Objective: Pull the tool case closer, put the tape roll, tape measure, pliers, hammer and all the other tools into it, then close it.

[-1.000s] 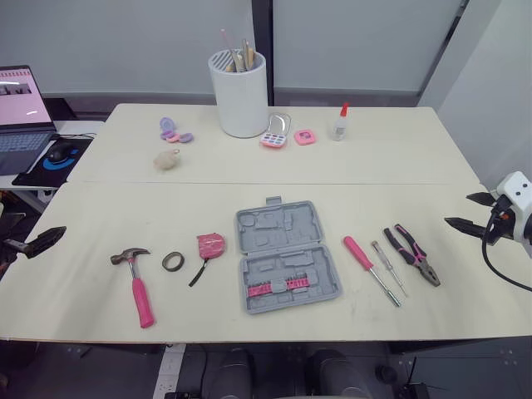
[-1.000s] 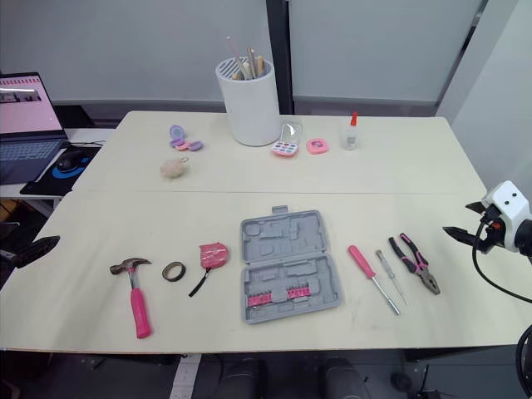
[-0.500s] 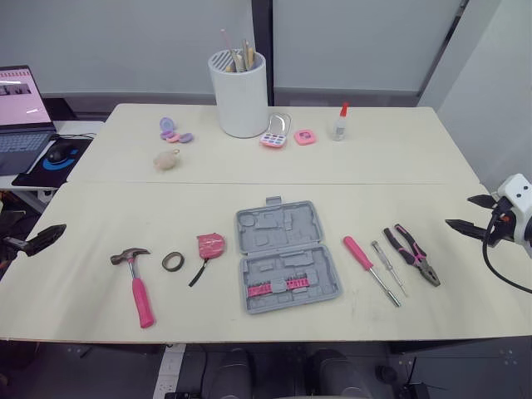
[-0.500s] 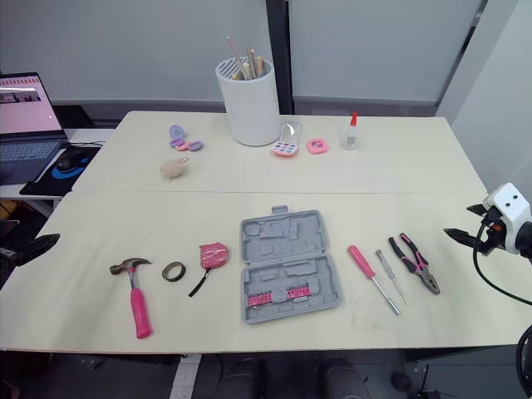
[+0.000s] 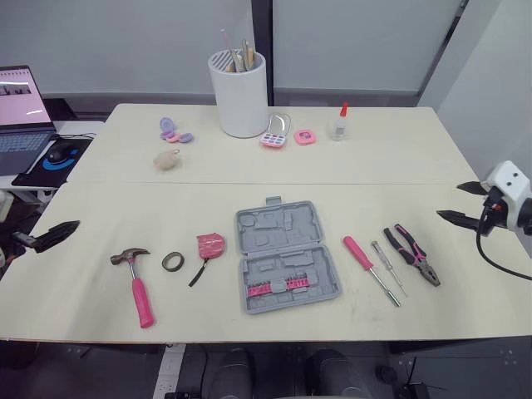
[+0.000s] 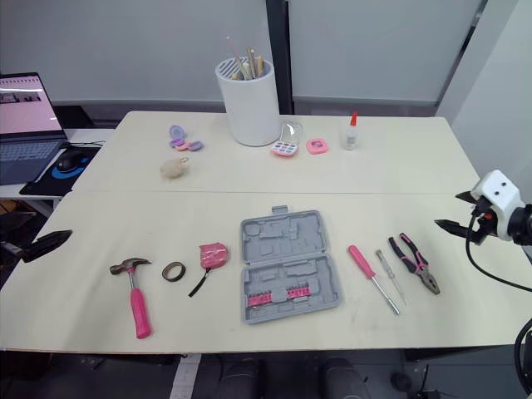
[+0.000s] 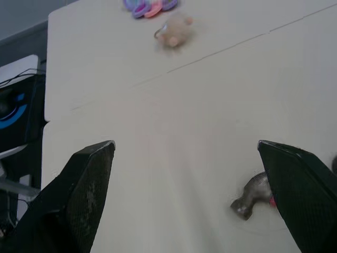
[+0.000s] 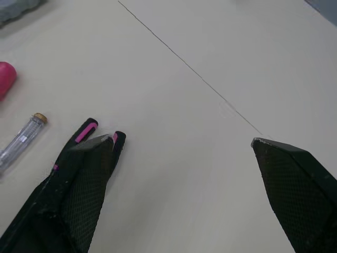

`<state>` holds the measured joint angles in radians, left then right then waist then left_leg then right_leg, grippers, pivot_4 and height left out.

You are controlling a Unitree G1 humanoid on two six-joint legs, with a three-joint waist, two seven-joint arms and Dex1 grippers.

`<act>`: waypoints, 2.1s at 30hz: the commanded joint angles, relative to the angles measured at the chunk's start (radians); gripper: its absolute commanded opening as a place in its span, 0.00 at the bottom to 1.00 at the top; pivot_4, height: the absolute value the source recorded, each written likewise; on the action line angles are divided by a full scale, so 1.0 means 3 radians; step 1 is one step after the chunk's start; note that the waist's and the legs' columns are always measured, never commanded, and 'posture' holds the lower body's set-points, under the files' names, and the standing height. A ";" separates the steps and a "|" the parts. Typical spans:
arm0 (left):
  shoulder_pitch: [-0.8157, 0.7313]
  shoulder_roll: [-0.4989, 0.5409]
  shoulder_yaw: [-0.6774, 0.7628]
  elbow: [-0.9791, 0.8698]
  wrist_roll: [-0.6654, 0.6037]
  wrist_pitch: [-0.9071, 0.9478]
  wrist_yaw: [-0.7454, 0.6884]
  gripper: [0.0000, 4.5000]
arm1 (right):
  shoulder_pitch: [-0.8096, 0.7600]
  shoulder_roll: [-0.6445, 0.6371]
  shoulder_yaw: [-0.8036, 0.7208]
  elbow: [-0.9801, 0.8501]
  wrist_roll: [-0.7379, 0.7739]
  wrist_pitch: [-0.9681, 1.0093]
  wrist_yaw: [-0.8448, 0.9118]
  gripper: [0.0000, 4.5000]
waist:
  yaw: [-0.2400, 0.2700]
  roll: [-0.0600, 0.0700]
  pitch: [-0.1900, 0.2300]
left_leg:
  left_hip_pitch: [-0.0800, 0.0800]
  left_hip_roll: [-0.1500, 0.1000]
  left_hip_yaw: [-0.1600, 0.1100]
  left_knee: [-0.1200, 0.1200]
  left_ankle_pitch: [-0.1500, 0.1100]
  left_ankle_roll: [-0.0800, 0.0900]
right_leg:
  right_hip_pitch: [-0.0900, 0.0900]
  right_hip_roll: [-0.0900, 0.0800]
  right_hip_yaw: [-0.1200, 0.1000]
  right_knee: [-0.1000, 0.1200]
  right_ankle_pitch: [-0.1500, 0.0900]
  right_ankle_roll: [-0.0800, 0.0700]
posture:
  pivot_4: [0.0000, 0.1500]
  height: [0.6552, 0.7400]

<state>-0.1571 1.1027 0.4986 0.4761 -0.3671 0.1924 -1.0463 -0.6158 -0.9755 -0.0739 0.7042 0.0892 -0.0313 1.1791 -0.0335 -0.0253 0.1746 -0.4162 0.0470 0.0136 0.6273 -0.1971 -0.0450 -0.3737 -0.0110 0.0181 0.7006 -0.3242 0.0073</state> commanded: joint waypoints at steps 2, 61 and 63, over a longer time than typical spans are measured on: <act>0.0109 -0.0100 -0.0047 -0.0900 -0.0223 0.0397 0.0009 0.87 | -0.0086 0.0064 0.0187 -0.0497 -0.0094 0.0090 0.0013 0.85 | 0.0001 0.0000 0.0000 | 0.0000 0.0000 -0.0003 0.0000 0.0000 0.0000 | 0.0000 0.0000 0.0000 0.0000 0.0000 0.0000 | 1.00 1.00; -0.0719 -0.1685 -0.2612 -0.1241 0.1235 0.0441 0.0387 0.00 | -0.0249 0.1547 0.1745 -0.0869 -0.1252 0.0041 -0.0242 0.00 | 0.0011 -0.0001 0.0000 | -0.0004 -0.0001 -0.0019 0.0005 0.0000 0.0000 | 0.0002 0.0028 0.0001 0.0000 0.0000 0.0000 | 1.00 1.00; -0.0733 -0.1680 -0.2635 -0.1260 0.1252 0.0432 0.0365 0.00 | -0.0169 0.1530 0.1736 -0.1023 -0.1231 0.0122 -0.0219 0.00 | 0.0011 -0.0001 0.0000 | -0.0004 -0.0002 -0.0019 0.0005 0.0000 0.0000 | 0.0002 0.0028 0.0001 0.0000 0.0000 0.0000 | 1.00 1.00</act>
<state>-0.3640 0.6147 -0.2688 0.1459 0.0108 0.3385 -0.9132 -0.6719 -0.5297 0.4529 0.4733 -0.3014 0.0007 1.0962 -0.0303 -0.0255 0.1746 -0.4174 0.0466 0.0078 0.6288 -0.1970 -0.0450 -0.3731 -0.0026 0.0184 0.7007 -0.3241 0.0073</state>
